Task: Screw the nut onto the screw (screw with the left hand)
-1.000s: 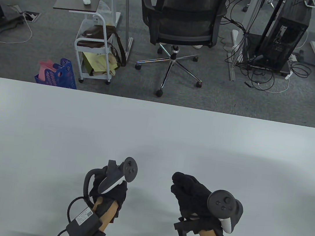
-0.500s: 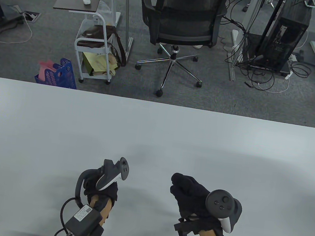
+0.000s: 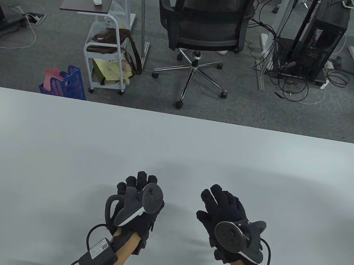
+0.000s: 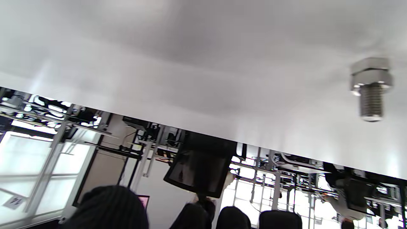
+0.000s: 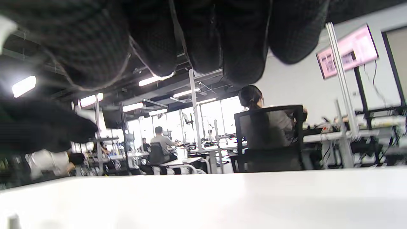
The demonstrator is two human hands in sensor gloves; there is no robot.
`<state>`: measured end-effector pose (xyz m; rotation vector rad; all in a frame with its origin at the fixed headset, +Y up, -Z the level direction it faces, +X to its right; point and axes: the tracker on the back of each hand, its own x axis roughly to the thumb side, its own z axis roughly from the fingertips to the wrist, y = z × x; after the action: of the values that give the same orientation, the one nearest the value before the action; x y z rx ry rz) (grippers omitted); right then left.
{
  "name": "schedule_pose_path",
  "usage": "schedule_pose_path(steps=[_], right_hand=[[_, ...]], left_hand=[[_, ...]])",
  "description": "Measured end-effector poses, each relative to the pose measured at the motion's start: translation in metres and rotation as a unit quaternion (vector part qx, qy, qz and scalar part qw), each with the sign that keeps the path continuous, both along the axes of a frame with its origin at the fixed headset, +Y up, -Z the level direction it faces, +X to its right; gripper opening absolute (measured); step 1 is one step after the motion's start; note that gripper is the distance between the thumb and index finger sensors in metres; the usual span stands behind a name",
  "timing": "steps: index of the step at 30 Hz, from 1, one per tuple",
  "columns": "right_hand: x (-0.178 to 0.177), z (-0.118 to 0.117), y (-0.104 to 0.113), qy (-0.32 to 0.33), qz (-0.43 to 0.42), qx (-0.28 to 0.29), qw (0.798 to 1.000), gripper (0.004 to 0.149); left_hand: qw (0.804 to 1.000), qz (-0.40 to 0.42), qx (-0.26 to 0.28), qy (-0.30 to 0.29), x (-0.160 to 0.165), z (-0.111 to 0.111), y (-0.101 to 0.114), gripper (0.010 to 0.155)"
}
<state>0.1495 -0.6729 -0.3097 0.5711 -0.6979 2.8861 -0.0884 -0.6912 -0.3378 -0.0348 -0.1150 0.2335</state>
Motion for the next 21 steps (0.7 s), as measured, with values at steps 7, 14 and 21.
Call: schedule_pose_path(steps=[7, 14, 21], right_hand=[[0.011, -0.002, 0.004, -0.046, 0.080, 0.030, 0.995, 0.067], [0.015, -0.004, 0.003, -0.066, 0.101, 0.033, 0.992, 0.070], [0.013, -0.004, 0.003, -0.069, 0.107, 0.028, 0.991, 0.070]], left_hand=[[0.999, -0.003, -0.025, -0.047, 0.029, 0.011, -0.005, 0.085], [0.998, -0.014, -0.028, -0.056, 0.035, 0.013, -0.006, 0.085], [0.998, -0.020, -0.041, -0.050, 0.033, 0.013, -0.006, 0.084]])
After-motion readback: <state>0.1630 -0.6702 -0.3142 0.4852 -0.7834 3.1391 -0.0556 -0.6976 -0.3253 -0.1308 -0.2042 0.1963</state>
